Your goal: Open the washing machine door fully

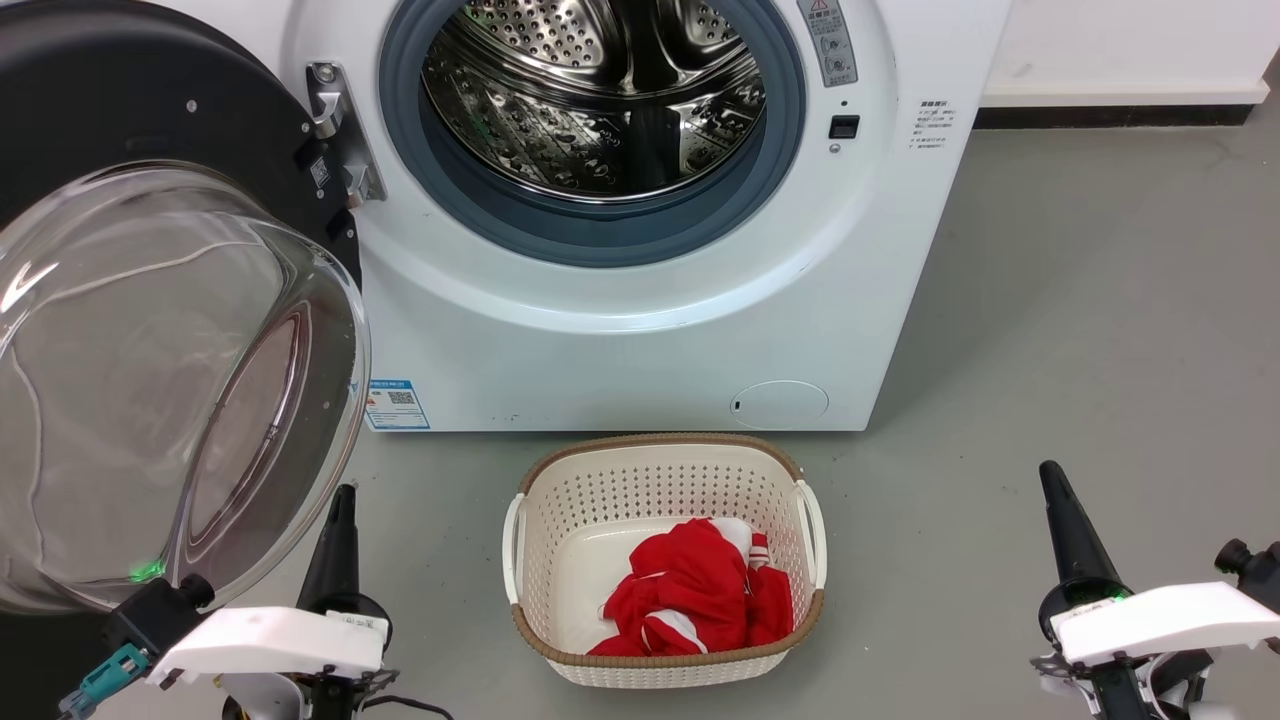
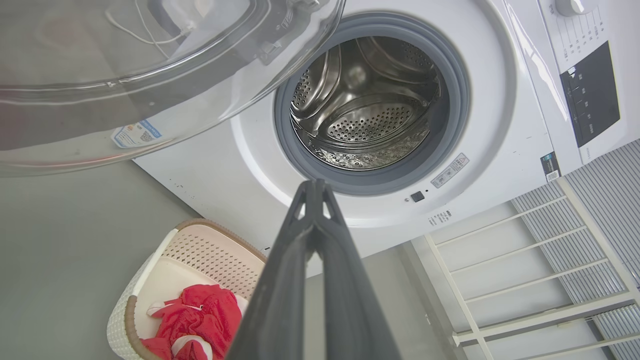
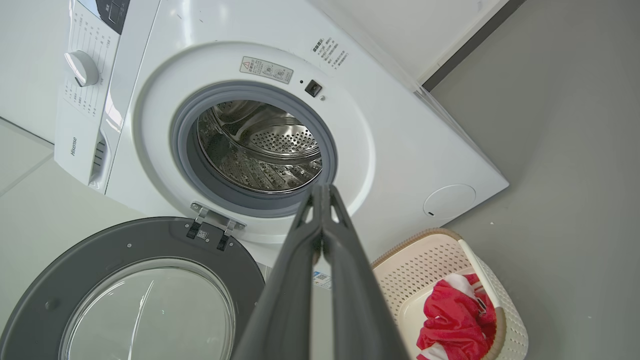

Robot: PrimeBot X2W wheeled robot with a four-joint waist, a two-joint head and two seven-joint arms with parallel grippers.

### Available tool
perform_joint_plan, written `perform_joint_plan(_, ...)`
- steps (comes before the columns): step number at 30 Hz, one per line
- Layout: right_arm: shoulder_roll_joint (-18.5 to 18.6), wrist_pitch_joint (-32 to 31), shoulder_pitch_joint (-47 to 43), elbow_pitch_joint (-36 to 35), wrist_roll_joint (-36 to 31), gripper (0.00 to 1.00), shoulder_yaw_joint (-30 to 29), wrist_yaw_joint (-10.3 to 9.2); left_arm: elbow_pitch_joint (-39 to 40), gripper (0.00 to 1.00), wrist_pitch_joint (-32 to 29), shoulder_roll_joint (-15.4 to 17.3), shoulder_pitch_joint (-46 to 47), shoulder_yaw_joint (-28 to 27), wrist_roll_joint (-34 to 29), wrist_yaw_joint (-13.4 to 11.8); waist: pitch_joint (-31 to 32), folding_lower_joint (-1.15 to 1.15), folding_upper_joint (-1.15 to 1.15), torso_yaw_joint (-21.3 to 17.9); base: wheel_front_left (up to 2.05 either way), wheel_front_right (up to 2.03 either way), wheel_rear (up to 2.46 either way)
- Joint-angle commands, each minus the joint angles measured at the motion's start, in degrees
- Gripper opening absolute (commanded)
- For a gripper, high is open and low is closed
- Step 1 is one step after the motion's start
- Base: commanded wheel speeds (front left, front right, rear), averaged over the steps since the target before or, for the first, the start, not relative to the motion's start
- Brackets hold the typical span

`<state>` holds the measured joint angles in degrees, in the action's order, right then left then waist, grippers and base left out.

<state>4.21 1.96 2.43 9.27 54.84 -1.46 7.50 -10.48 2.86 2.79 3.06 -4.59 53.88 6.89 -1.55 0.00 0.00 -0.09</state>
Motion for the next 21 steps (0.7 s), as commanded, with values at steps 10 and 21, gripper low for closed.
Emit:
perform_joint_plan(10, 0.5, -1.3, 1.9, 0.5, 8.2, 0.0, -0.7, 0.0, -0.3, 0.0, -1.9, 0.1, 2.0, -0.6, 8.0, 0.4, 0.2, 0.0, 0.0, 0.0, 0.0, 0.0, 0.0)
perform_joint_plan(21, 0.4, -2.5, 2.4, 1.4, 15.0, 0.0, -1.1, -0.01, -1.0, 0.0, -3.6, 0.1, 2.4, -0.9, 14.6, 0.4, 0.4, 0.0, 0.0, 0.0, 0.0, 0.0, 0.0)
